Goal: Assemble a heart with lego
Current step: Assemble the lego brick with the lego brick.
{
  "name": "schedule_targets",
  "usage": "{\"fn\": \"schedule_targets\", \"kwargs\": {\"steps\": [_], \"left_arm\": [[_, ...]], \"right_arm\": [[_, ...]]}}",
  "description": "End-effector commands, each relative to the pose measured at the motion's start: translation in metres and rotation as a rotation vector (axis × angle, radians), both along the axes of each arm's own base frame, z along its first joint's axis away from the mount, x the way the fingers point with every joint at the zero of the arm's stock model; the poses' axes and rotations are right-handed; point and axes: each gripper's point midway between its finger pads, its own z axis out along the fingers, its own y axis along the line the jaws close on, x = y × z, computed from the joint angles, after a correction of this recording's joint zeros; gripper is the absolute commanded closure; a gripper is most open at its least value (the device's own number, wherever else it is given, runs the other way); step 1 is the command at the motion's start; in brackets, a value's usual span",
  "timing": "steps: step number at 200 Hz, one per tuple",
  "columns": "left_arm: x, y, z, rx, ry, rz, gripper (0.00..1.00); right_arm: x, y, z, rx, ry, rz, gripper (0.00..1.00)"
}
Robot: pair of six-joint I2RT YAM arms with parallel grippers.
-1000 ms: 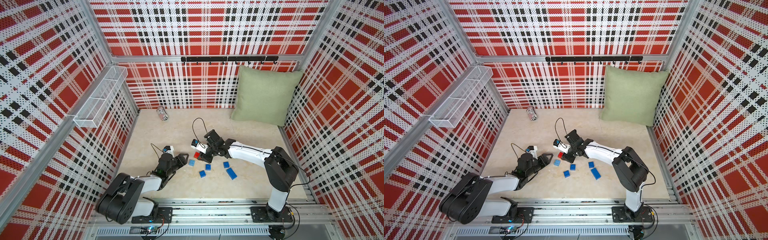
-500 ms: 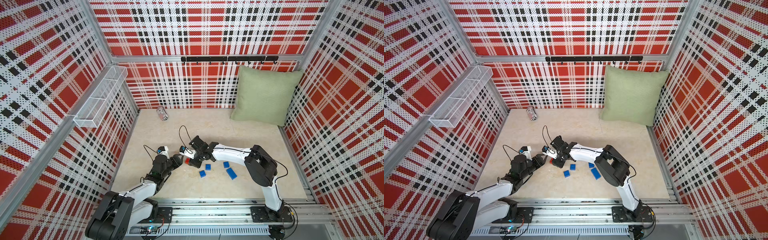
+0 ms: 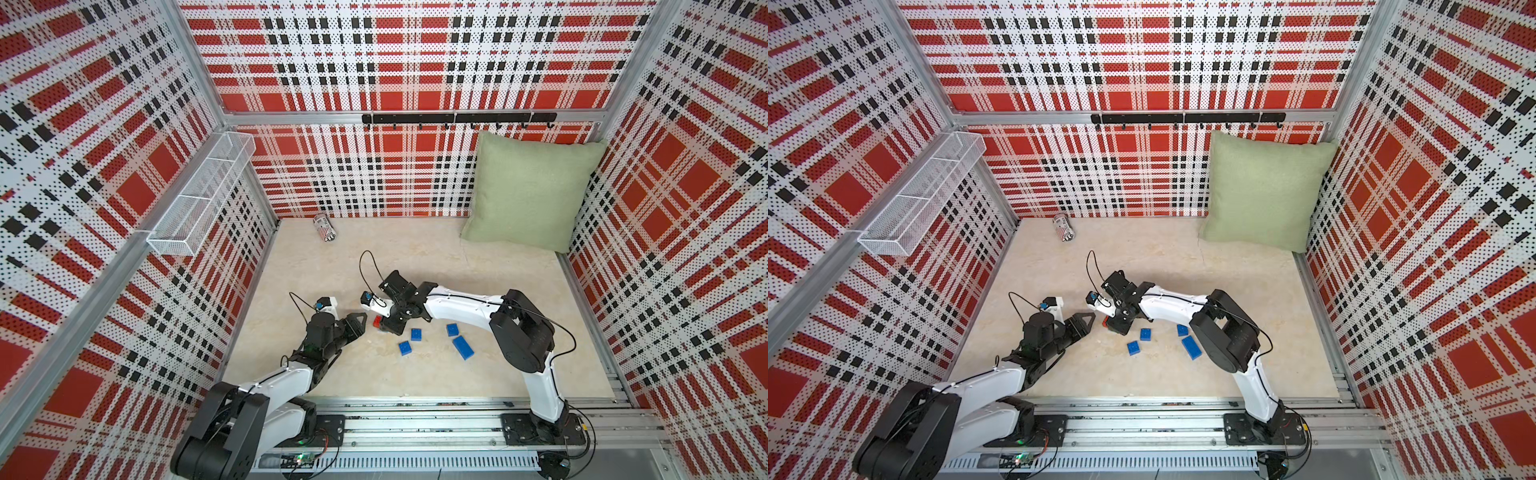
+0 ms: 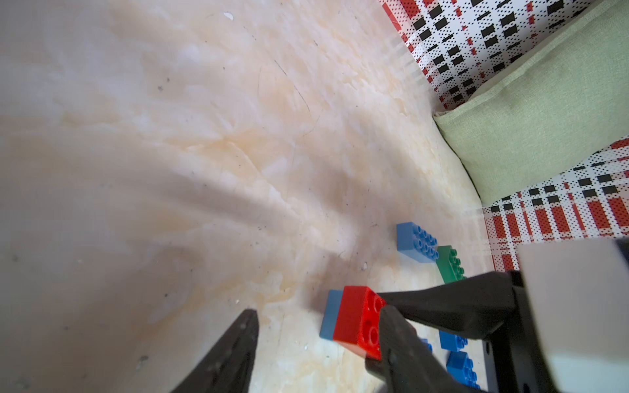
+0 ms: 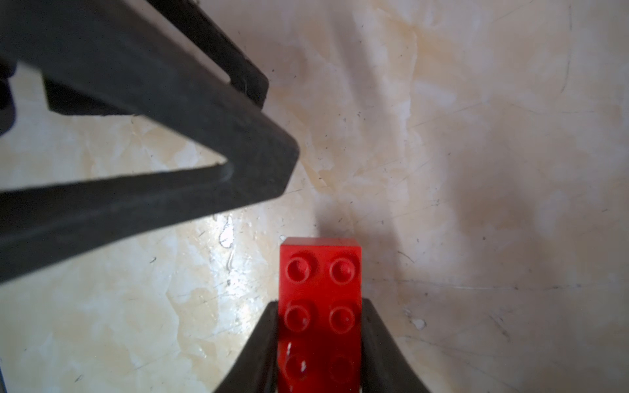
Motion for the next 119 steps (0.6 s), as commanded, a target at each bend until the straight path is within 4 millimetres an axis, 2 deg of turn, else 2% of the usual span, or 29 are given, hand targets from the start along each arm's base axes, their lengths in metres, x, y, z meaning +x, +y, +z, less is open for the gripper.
{"fn": "schedule_targets", "kwargs": {"steps": [1,72,119], "left_arm": [[-0.002,0.004,-0.003,0.021,-0.002,0.002,0.38],[-0.002,0.005,-0.001,0.019,-0.006,0.008,0.38],[-0.002,0.005,0.000,0.020,-0.006,0.005,0.38]], "right_arm": [[-0.001,-0.003,-0.010,-0.039,0.006,0.015,0.75],[0.006,0.008,-0.004,-0.009,-0.030,0.047,0.75],[0.002,-0.001,-0.009,-0.031,-0.028,0.050,0.75]]}}
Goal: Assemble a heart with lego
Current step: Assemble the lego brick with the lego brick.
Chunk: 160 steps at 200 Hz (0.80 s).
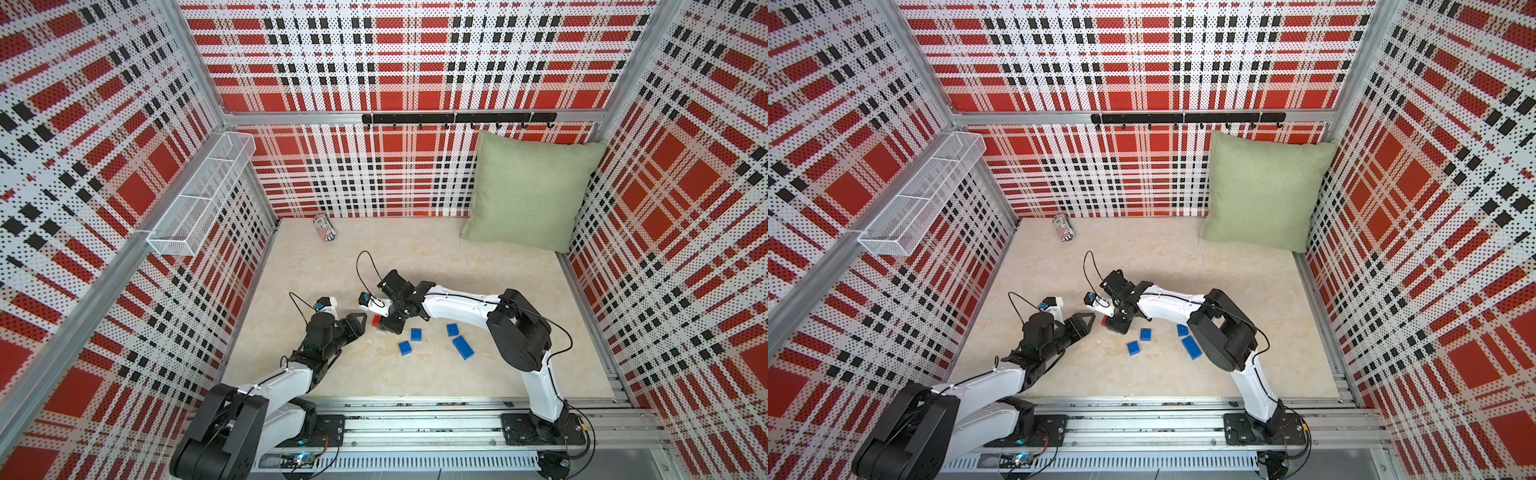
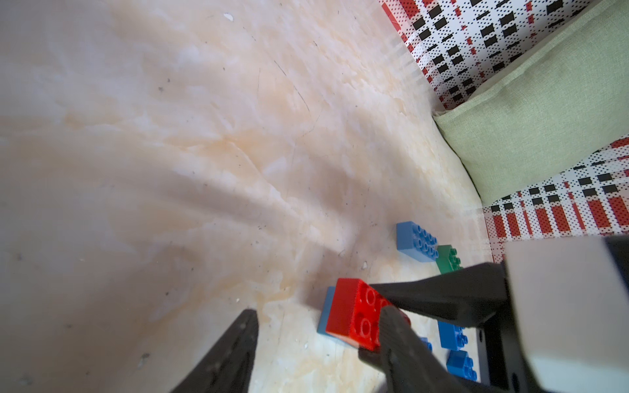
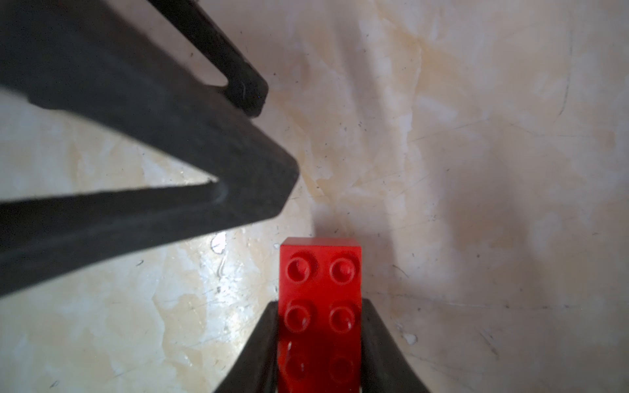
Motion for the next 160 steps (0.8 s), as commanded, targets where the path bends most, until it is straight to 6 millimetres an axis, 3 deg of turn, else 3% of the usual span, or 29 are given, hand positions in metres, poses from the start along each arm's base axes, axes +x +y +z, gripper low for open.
{"fn": "schedule_targets", "kwargs": {"steps": [1,52,84,132,160], "left_arm": [[-0.001,0.004,-0.001,0.018,-0.006,0.006,0.38],[-0.001,0.001,-0.003,0.023,0.001,-0.019,0.39],[-0.002,-0.003,-0.009,0.026,0.015,-0.043,0.40],[0.000,-0.021,-0.013,-0.008,0.025,-0.106,0.40],[-0.001,-0.011,-0.011,-0.008,0.009,-0.052,0.40]], "right_arm": [[-0.003,-0.005,-0.007,-0.022,0.002,0.007,0.75],[-0.018,-0.010,-0.035,-0.039,0.088,0.004,0.75],[-0.028,-0.024,-0.049,-0.058,0.140,-0.011,0.75],[-0.030,-0.033,-0.058,-0.122,0.173,-0.033,0.75],[-0.028,-0.033,-0.055,-0.154,0.170,-0.032,0.75]]}}
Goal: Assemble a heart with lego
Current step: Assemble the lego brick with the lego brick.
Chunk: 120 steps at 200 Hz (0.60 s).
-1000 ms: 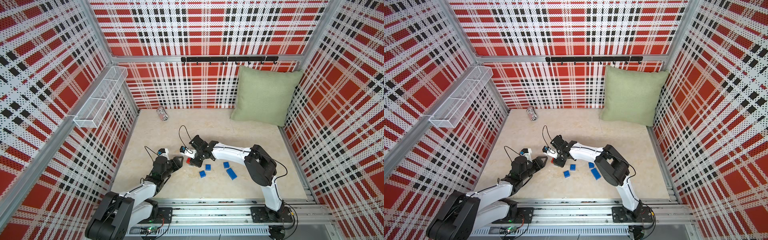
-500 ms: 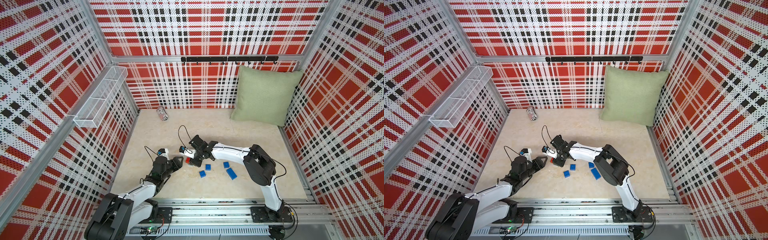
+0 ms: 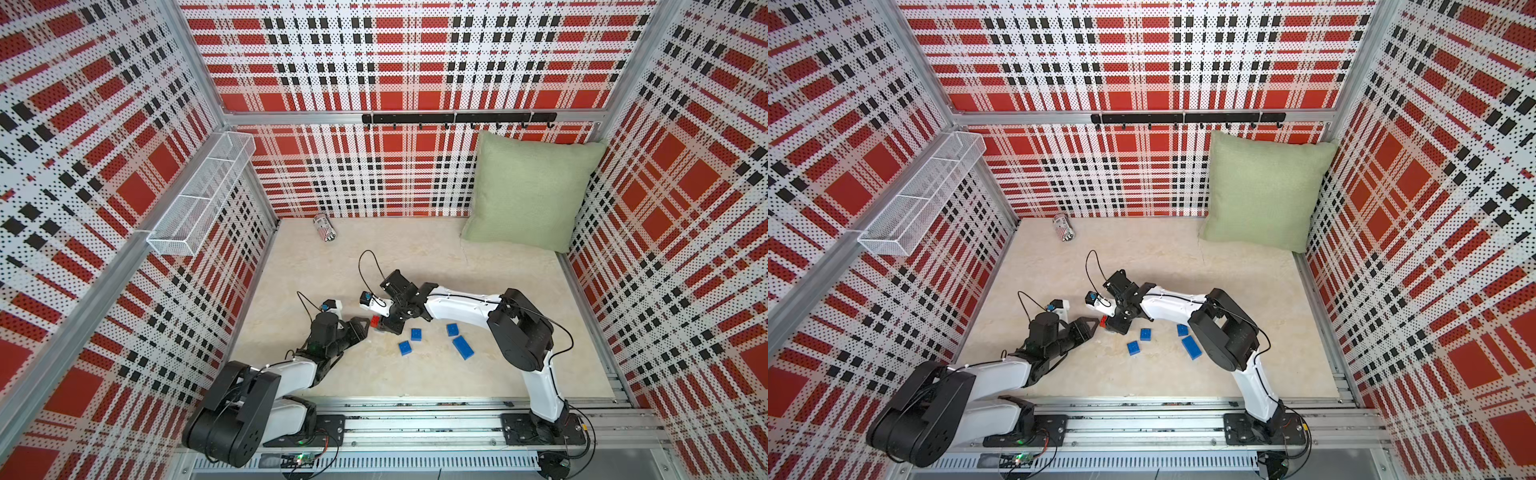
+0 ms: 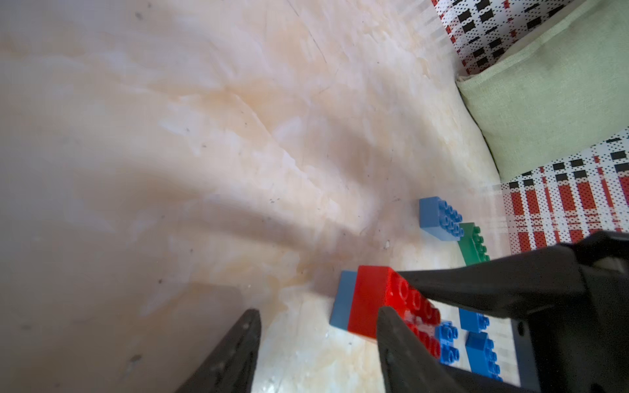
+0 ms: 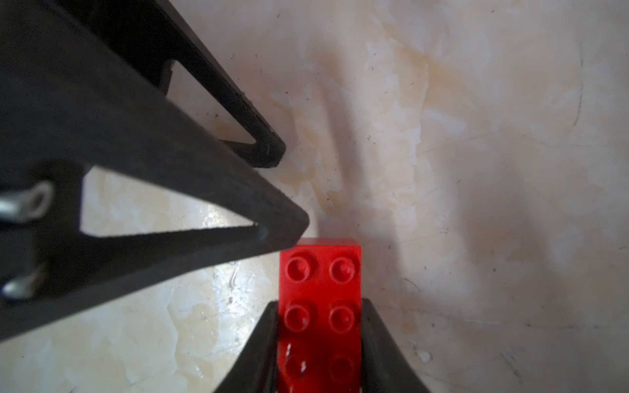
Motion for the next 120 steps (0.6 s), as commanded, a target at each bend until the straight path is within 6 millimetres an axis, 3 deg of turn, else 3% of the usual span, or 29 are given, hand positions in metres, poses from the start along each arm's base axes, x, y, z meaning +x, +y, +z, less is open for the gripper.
{"fn": "schedule_targets", "kwargs": {"steps": [1,46,86,120], "left_arm": [[0.003,0.002,0.013,-0.019,-0.054,0.023,0.40],[0.009,0.009,0.023,-0.005,-0.077,0.062,0.40],[0.008,-0.004,0.008,0.018,-0.028,-0.005,0.40],[0.008,-0.019,0.010,0.031,-0.045,-0.046,0.40]], "right_arm": [[-0.024,-0.037,-0.052,-0.212,0.123,-0.014,0.75],[-0.031,-0.039,-0.068,-0.266,0.135,-0.018,0.74],[-0.039,-0.050,-0.085,-0.281,0.153,-0.052,0.74],[-0.052,-0.055,-0.096,-0.279,0.167,-0.062,0.74]]}}
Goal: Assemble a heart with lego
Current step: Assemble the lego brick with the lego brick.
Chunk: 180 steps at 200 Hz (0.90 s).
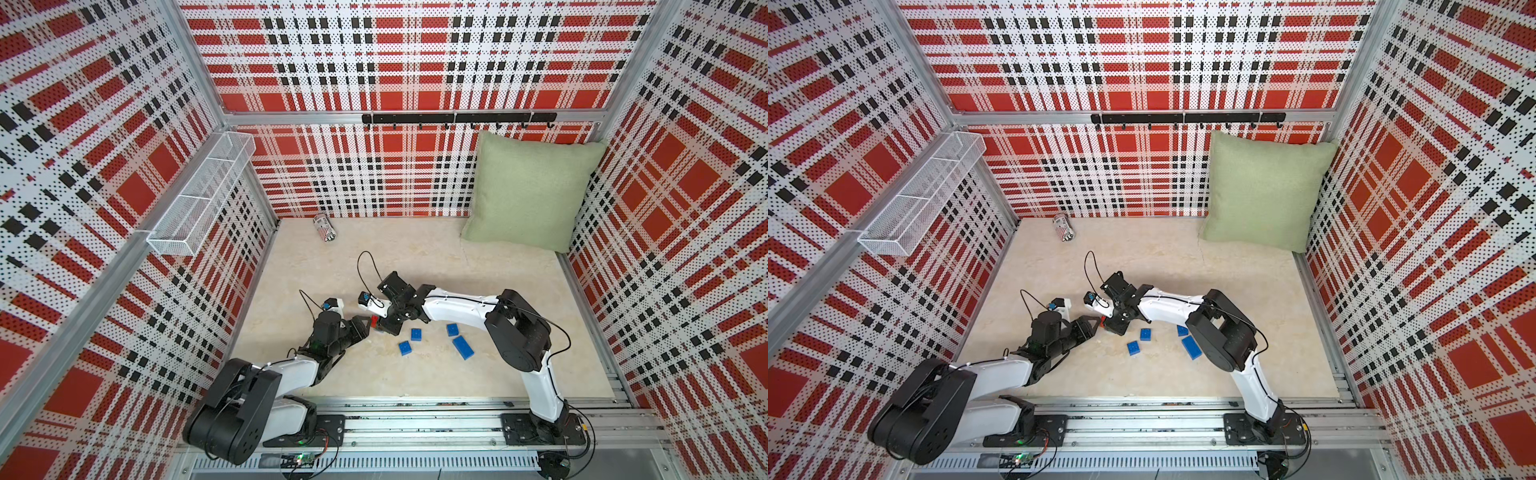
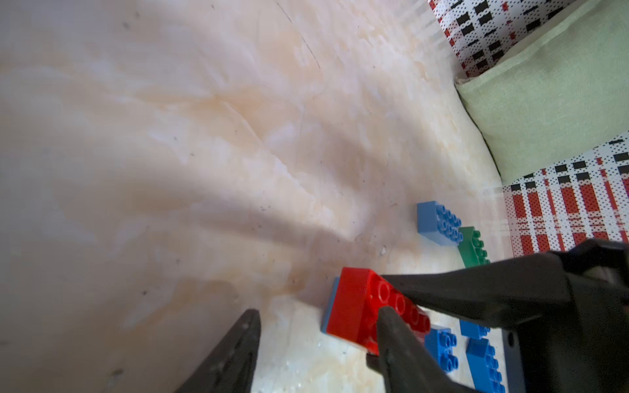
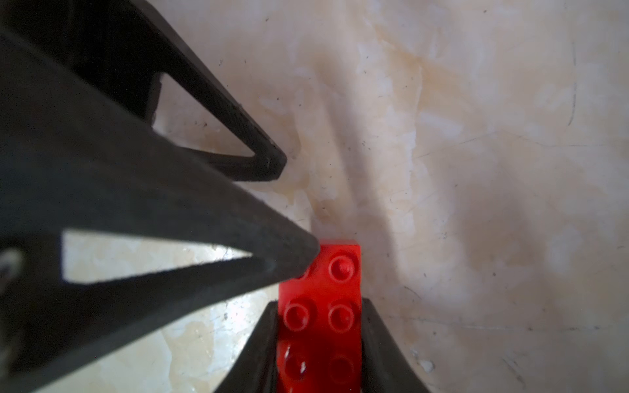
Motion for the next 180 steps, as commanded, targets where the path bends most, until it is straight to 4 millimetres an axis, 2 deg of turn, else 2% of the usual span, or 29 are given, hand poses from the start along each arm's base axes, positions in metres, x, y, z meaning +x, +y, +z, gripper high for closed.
{"fn": "schedule_targets", "kwargs": {"steps": [1,41,57,81,116,150,180], "left_arm": [[0.006,-0.011,0.011,0.016,-0.050,-0.034,0.40],[0.003,0.001,-0.010,0.036,0.017,0.018,0.40],[0.005,-0.001,0.002,0.009,-0.020,0.020,0.40],[0.012,0.002,0.026,0.004,-0.085,0.047,0.38],[0.013,0.017,0.032,0.036,-0.093,0.098,0.37],[0.014,0.021,0.042,0.028,-0.114,0.118,0.37],[0.017,0.023,0.052,0.031,-0.134,0.131,0.37]], "right_arm": [[-0.050,-0.057,-0.088,-0.264,0.186,-0.025,0.74],[-0.047,-0.058,-0.093,-0.315,0.192,-0.016,0.74],[-0.044,-0.059,-0.087,-0.298,0.175,-0.016,0.72],[-0.030,-0.057,-0.063,-0.262,0.132,-0.038,0.71],[-0.010,-0.063,-0.037,-0.218,0.089,-0.078,0.67],[-0.005,-0.055,-0.015,-0.162,0.050,-0.081,0.53],[0.004,-0.036,0.031,-0.024,-0.006,-0.085,0.31]]}}
